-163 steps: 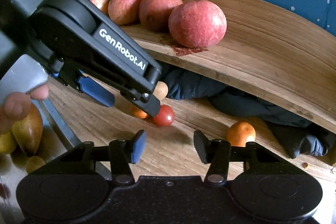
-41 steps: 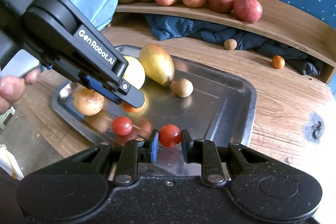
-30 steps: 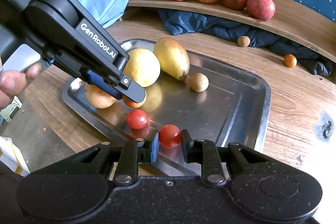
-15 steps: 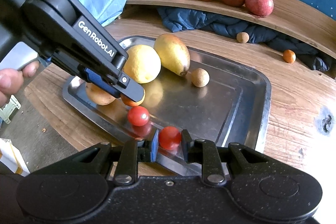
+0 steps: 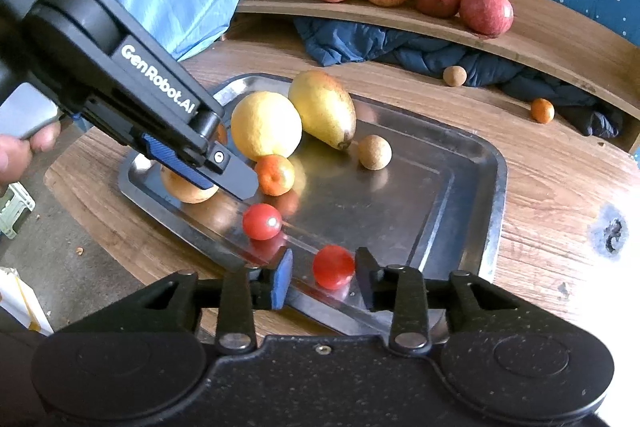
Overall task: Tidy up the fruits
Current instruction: 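Lower both tomatoes onto the tray and open both tools, then lift both open tools away from the tray toward the remaining fruits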
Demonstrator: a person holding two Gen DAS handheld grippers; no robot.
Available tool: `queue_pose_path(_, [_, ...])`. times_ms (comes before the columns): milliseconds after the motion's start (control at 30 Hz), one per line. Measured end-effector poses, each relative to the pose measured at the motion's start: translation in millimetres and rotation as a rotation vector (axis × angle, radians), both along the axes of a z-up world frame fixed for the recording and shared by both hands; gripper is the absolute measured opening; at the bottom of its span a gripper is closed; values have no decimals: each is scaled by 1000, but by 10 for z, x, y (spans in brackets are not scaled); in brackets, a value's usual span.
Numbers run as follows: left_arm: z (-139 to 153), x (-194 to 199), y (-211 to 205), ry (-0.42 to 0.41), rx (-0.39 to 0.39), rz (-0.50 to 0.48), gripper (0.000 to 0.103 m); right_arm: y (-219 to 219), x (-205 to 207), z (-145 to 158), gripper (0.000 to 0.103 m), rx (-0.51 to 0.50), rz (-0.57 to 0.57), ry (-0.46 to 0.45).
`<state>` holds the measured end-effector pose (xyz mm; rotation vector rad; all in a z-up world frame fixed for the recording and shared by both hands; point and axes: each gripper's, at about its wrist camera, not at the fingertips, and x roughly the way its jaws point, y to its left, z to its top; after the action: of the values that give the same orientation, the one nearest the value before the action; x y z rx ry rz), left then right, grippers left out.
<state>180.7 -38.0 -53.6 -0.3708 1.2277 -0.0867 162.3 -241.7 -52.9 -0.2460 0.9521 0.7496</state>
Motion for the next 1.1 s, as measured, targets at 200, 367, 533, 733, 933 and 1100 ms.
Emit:
queue_pose_path(200, [46,-47,-52,12,-12,-58,73,-57,0,55,52,0,-13,1])
queue_pose_path(367, [66,-88,-74,29,-7,-98,84,-123,-22,102,63,2,-27,5])
queue_pose_path(533, [80,-142,-98,53,28,-138,95,-206,-38,155,76,11,-53,10])
queue_pose_path(733, [77,-215,12,78,61,-128,98,-262,-44,208,87,14,-72,9])
queue_pose_path(933, [85,-312,151,90,71,-104,100,-233,-23,236,94,11,-66,4])
queue_pose_path(1100, [62,-371,273,115,99,-76,102,-152,-9,243,99,0,-44,5])
